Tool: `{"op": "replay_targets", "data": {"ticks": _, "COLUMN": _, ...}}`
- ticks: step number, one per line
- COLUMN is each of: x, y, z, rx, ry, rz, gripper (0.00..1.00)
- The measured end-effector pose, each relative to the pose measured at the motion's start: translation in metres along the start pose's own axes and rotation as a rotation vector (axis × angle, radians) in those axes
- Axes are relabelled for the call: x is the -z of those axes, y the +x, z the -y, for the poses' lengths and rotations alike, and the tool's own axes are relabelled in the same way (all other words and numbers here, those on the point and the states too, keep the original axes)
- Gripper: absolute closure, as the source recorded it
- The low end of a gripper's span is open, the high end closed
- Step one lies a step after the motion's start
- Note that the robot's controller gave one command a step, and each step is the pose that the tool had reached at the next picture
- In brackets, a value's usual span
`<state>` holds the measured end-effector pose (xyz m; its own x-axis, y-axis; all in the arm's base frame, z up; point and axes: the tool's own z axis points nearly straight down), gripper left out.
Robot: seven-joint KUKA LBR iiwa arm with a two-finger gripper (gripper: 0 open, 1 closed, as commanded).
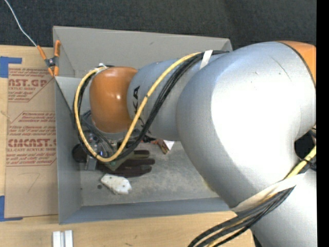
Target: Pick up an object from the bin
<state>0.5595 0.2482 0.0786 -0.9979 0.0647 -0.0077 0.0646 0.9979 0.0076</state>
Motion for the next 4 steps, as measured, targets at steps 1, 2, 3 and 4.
{"op": "replay_targets", "data": {"ticks": 1, "x": -0.007, "y": 0.004, "z": 0.012, "rx": -0.033, "ry": -0.007, "rz": 0.004, "gripper": 1.00}}
{"op": "replay_targets", "data": {"ticks": 2, "x": -0.007, "y": 0.004, "z": 0.012, "rx": -0.034, "ry": -0.007, "rz": 0.004, "gripper": 1.00}}
{"op": "replay_targets", "data": {"ticks": 3, "x": -0.005, "y": 0.003, "z": 0.009, "rx": -0.031, "ry": -0.009, "rz": 0.006, "gripper": 1.00}}
{"op": "replay_targets", "data": {"ticks": 4, "x": 0.078, "y": 0.020, "z": 0.012, "rx": -0.049, "ry": -0.006, "rz": 0.001, "gripper": 1.00}}
